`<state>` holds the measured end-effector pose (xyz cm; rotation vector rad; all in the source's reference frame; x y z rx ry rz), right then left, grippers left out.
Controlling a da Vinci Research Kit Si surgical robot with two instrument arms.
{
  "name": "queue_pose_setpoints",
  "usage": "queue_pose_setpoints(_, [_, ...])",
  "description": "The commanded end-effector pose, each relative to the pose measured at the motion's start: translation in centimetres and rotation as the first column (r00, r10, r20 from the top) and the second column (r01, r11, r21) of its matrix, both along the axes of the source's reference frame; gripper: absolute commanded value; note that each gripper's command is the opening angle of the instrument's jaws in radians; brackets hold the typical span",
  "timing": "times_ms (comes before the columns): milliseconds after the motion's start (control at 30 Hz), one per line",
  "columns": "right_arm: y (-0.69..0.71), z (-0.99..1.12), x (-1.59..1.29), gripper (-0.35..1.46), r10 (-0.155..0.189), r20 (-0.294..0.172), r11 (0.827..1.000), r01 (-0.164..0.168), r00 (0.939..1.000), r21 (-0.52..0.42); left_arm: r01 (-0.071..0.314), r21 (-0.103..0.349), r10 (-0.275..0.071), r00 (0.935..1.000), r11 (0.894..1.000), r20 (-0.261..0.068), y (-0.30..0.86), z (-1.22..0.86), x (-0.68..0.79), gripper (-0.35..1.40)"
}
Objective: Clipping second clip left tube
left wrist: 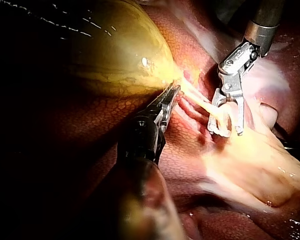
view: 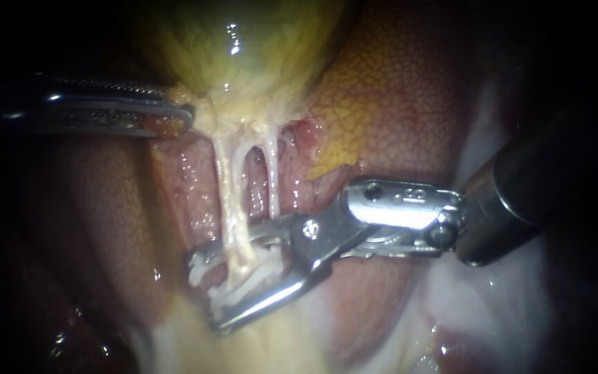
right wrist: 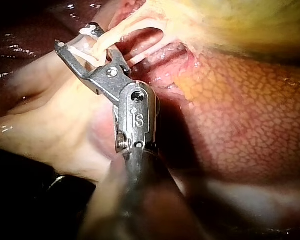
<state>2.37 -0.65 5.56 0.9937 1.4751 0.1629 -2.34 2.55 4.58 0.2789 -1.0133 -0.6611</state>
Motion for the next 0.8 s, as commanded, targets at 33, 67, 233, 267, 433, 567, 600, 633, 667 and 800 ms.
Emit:
queue_pose_setpoints(33, [0.01,-0.01,0.0,0.36,0.0,0.0,1.0,0.0,1.0,-0.001,0.0,0.0,0.0,1.0,1.0,0.001,0.0,0.0,0.0,-0.35])
queue_pose_setpoints(67, [0.01,-0.02,0.0,0.35,0.0,-0.001,1.0,0.0,1.0,0.0,0.0,0.0,0.0,1.0,1.0,0.001,0.0,0.0,0.0,-0.35])
queue_pose_setpoints(233, [0.05,-0.04,-0.02,0.26,0.0,0.002,1.0,0.0,1.0,0.014,-0.001,0.0,0.001,1.0,1.0,0.001,0.0,0.0,0.0,-0.35])
queue_pose_setpoints(267, [0.06,-0.04,-0.02,0.23,0.0,0.002,1.0,0.0,1.0,0.015,-0.001,0.0,0.001,1.0,1.0,0.001,0.0,0.0,0.0,-0.35])
queue_pose_setpoints(433, [0.08,-0.05,-0.04,-0.03,-0.012,0.024,0.998,0.01,0.9996,0.063,-0.001,0.0,0.001,1.0,1.0,0.001,0.0,0.0,0.0,-0.35])
queue_pose_setpoints(567, [0.08,-0.03,-0.05,-0.22,-0.017,0.035,0.996,0.014,0.9993,0.083,-0.001,0.0,0.001,1.0,1.0,0.001,0.0,0.0,0.0,-0.35])
queue_pose_setpoints(600, [0.08,-0.03,-0.05,-0.27,-0.017,0.034,0.996,0.014,0.9993,0.083,-0.001,0.0,0.001,1.0,1.0,0.001,0.0,0.0,0.0,-0.35])
queue_pose_setpoints(633, [0.08,-0.02,-0.06,-0.35,-0.021,0.042,0.995,0.017,0.9989,0.098,-0.001,0.0,0.001,1.0,1.0,0.001,0.0,0.0,0.0,-0.35])
queue_pose_setpoints(667, [0.08,-0.02,-0.06,-0.35,-0.025,0.047,0.994,0.019,0.9986,0.108,-0.001,0.0,0.001,1.0,1.0,0.001,0.0,0.0,0.0,-0.35])
queue_pose_setpoints(800, [0.08,0.0,-0.06,-0.35,-0.048,0.079,0.983,0.033,0.9957,0.18,-0.001,0.0,0.001,1.0,1.0,0.001,0.0,0.0,0.0,-0.35])
